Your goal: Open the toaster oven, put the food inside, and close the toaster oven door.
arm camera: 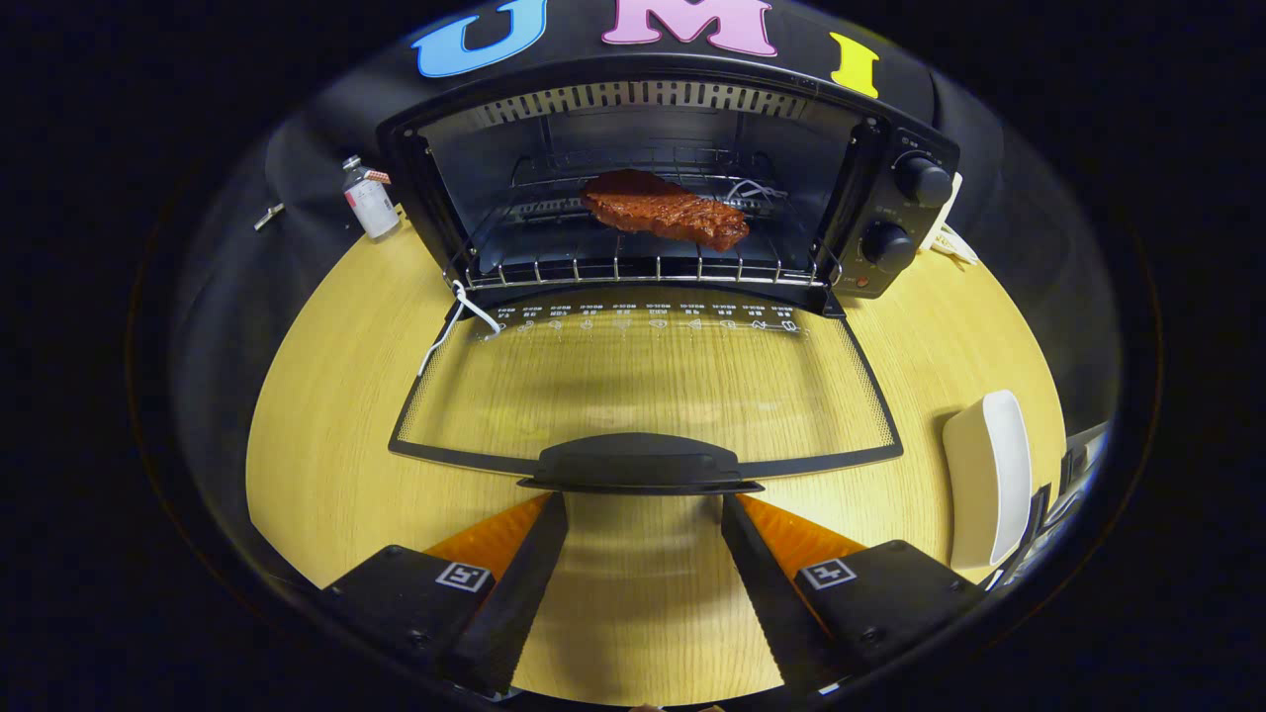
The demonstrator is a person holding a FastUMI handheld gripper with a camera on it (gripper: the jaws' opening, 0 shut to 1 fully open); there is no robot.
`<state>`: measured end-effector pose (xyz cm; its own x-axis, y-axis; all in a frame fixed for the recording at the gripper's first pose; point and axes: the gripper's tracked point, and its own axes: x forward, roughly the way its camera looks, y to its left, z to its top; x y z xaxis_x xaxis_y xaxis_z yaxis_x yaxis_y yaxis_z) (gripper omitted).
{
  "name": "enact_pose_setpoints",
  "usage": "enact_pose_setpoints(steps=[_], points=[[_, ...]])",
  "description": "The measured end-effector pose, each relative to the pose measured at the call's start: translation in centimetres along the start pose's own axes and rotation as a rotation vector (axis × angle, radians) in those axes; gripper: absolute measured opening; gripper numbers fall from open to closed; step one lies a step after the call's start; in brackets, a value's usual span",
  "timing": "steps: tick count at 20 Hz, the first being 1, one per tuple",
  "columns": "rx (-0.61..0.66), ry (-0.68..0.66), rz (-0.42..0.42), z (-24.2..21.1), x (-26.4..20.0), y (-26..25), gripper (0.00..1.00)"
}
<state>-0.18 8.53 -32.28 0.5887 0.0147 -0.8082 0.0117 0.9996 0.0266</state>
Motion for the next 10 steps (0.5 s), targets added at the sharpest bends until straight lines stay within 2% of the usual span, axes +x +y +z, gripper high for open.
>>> enact_pose_setpoints(steps=[10], points=[[-0.041,-0.132,0.025,1.9,-4.5,0.1,0.97]])
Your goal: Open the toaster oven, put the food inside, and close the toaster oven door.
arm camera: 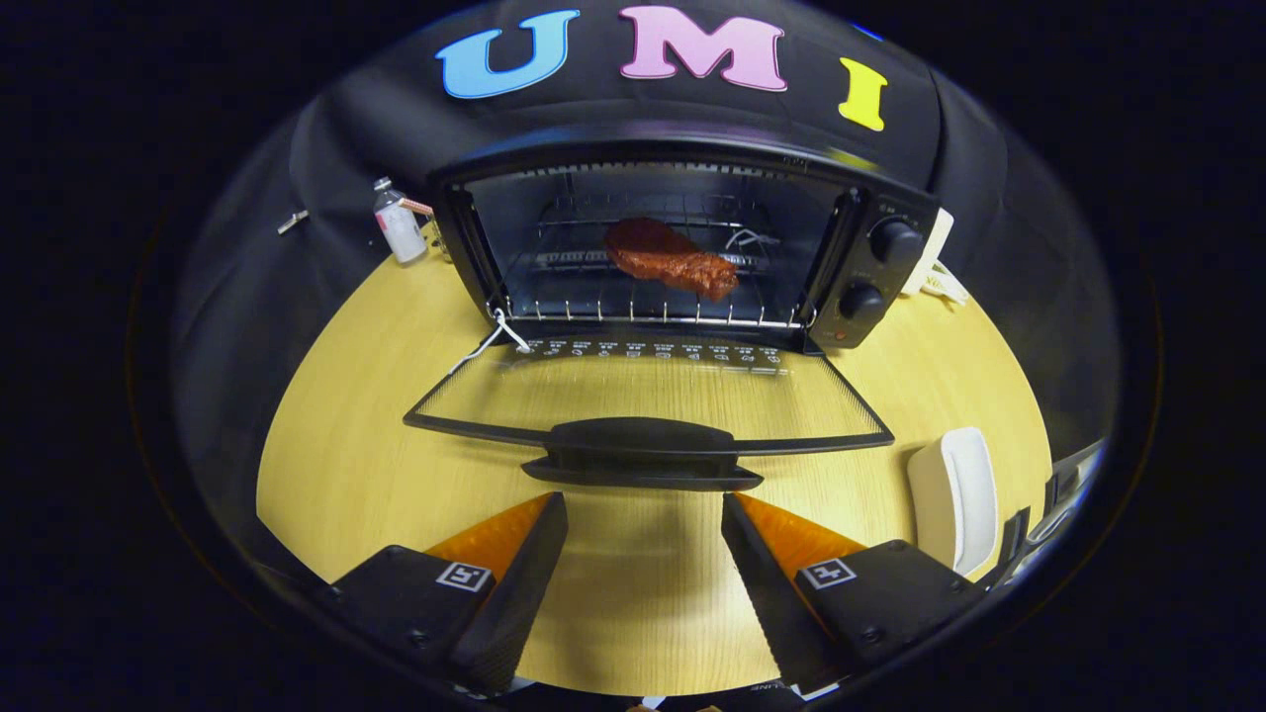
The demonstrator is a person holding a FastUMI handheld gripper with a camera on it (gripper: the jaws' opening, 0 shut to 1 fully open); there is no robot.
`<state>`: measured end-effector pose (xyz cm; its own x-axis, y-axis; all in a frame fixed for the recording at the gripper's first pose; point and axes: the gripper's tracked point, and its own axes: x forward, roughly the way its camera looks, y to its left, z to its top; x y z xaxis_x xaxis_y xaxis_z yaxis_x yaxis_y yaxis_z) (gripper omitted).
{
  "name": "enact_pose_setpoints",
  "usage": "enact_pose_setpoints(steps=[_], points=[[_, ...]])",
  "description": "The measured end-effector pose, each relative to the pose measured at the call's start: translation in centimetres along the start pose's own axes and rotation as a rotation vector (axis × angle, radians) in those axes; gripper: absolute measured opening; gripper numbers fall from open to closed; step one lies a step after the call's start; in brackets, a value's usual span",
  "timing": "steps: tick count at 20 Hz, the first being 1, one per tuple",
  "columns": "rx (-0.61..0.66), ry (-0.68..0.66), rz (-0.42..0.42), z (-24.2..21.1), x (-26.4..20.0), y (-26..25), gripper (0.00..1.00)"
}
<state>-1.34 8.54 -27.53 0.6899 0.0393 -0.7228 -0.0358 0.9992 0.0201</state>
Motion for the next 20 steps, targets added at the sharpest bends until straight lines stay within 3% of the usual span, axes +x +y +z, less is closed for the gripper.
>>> enact_pose_setpoints(steps=[4,11,20], points=[[0.048,-0.024,0.020,1.0,-1.0,0.0,0.97],[-0.027,-0.212,0.034,5.8,-3.6,0.3,0.99],[-0.034,-0.380,0.087,11.4,-7.2,0.2,0.99]])
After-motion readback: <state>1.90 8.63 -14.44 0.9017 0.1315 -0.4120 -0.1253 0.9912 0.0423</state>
